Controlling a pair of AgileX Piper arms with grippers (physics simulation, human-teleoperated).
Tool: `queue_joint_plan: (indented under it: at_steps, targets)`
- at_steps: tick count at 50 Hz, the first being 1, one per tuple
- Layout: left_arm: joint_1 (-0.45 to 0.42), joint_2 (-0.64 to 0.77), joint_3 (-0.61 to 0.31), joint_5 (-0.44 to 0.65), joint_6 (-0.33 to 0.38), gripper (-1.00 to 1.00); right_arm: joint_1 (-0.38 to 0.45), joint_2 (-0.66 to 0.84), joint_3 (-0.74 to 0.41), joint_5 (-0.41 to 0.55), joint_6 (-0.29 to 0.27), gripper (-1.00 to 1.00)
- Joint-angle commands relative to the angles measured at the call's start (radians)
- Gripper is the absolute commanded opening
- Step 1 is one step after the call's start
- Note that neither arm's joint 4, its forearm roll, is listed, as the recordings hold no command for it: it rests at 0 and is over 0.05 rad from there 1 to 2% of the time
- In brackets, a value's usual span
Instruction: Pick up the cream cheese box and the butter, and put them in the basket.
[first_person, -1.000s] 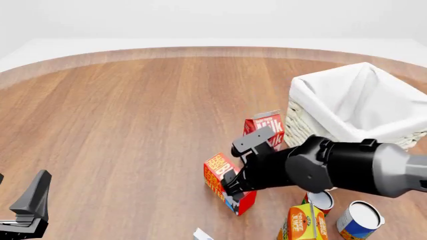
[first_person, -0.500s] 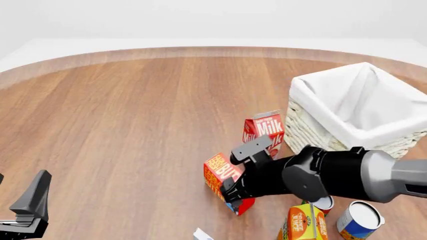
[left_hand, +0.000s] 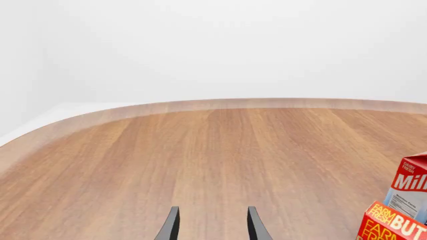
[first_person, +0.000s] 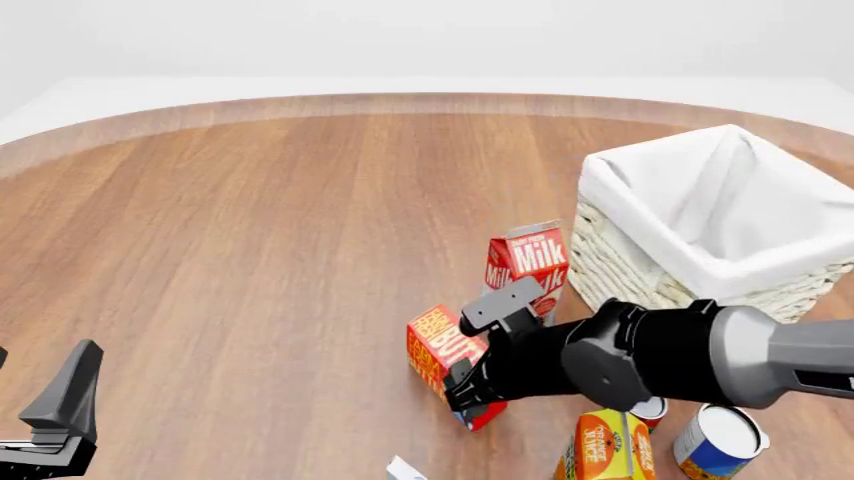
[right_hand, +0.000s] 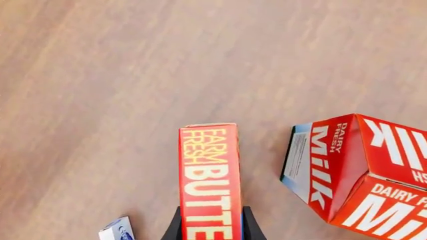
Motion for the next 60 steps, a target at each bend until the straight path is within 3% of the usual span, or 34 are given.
queue_joint_plan:
  at_steps: [1, 26, 60]
  targets:
    - [0.0, 0.0, 0.0, 0.0, 0.0, 1.0, -0.004, -0.003, 0.0, 0.001, 0.005, -1.0]
    - [0.0, 0.0, 0.0, 0.0, 0.0, 1.0, 0.025, -0.121, -0.076, 0.15, -0.039, -1.0]
    - [0.0, 0.0, 0.0, 0.0, 0.0, 1.0, 0.033, -0.309, -0.246, 0.389, -0.153, -1.0]
